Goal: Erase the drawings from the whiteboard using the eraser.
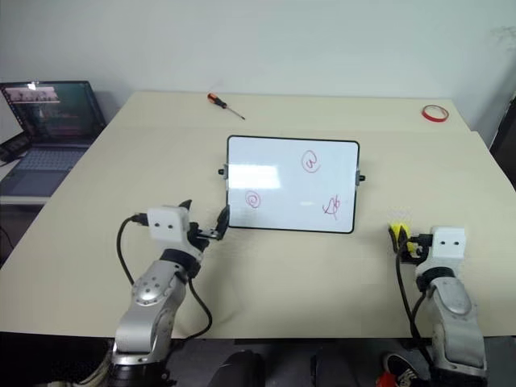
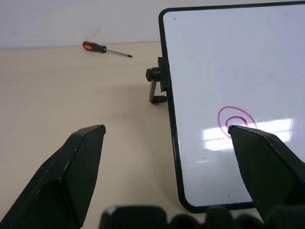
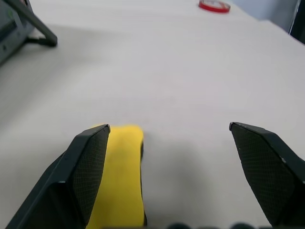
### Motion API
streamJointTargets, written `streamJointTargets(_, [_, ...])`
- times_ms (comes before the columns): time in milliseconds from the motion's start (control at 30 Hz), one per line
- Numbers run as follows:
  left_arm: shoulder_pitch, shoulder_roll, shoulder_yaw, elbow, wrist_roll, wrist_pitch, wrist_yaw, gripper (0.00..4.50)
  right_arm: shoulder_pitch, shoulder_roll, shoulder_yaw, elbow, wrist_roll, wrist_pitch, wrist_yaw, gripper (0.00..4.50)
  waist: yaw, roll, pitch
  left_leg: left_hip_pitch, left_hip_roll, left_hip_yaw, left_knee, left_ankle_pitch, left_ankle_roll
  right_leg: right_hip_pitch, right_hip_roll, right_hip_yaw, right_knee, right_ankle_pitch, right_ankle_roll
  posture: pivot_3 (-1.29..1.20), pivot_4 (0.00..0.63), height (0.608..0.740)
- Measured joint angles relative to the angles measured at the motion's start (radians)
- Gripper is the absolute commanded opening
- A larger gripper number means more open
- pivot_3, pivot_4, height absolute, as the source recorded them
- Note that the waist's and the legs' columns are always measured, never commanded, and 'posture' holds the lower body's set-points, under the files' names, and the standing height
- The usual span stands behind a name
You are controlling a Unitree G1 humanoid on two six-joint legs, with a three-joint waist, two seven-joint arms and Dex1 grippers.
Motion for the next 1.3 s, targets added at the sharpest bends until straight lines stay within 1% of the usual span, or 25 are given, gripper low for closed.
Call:
streamJointTargets(267, [-0.001, -0.015, -0.029, -0.002, 0.0, 0.018, -0.001, 4.5, 0.0, 0.001, 0.003, -0.042, 0.0, 0.019, -0.006, 4.42, 0.001, 0.0, 0.0, 0.0, 0.0, 0.0, 0.0, 0.0, 0.0, 0.0, 0.0, 0.0, 0.0, 0.0, 0.0, 0.0, 0.15, 0.74])
streamJointTargets(500, [-0.001, -0.006, -0.016, -0.009, -0.001, 0.018, -0.005, 4.5, 0.019, 0.002, 0.003, -0.082, 0.001, 0.045, -0.013, 4.42, 0.0, 0.0, 0.0, 0.0, 0.0, 0.0, 0.0, 0.0, 0.0, 0.0, 0.0, 0.0, 0.0, 0.0, 0.0, 0.0, 0.15, 0.74])
streamJointTargets(833, [-0.001, -0.013, -0.014, -0.012, 0.0, 0.02, 0.0, 4.5, -0.008, 0.0, 0.003, -0.081, 0.001, 0.068, -0.013, 4.42, 0.0, 0.0, 0.0, 0.0, 0.0, 0.0, 0.0, 0.0, 0.0, 0.0, 0.0, 0.0, 0.0, 0.0, 0.0, 0.0, 0.15, 0.74])
streamJointTargets(1167, [-0.003, -0.014, -0.019, -0.011, 0.0, 0.02, 0.0, 4.5, 0.0, 0.0, 0.002, -0.081, 0.0, 0.068, -0.013, 4.42, 0.0, 0.0, 0.0, 0.0, 0.0, 0.0, 0.0, 0.0, 0.0, 0.0, 0.0, 0.0, 0.0, 0.0, 0.0, 0.0, 0.15, 0.74])
streamJointTargets(1300, [-0.039, 0.0, -0.009, -0.002, -0.004, 0.019, -0.011, 4.5, 0.002, -0.001, 0.002, -0.087, 0.001, 0.07, -0.012, 4.42, 0.001, 0.0, 0.0, 0.0, 0.0, 0.0, 0.0, 0.0, 0.0, 0.0, 0.0, 0.0, 0.0, 0.0, 0.0, 0.0, 0.15, 0.74])
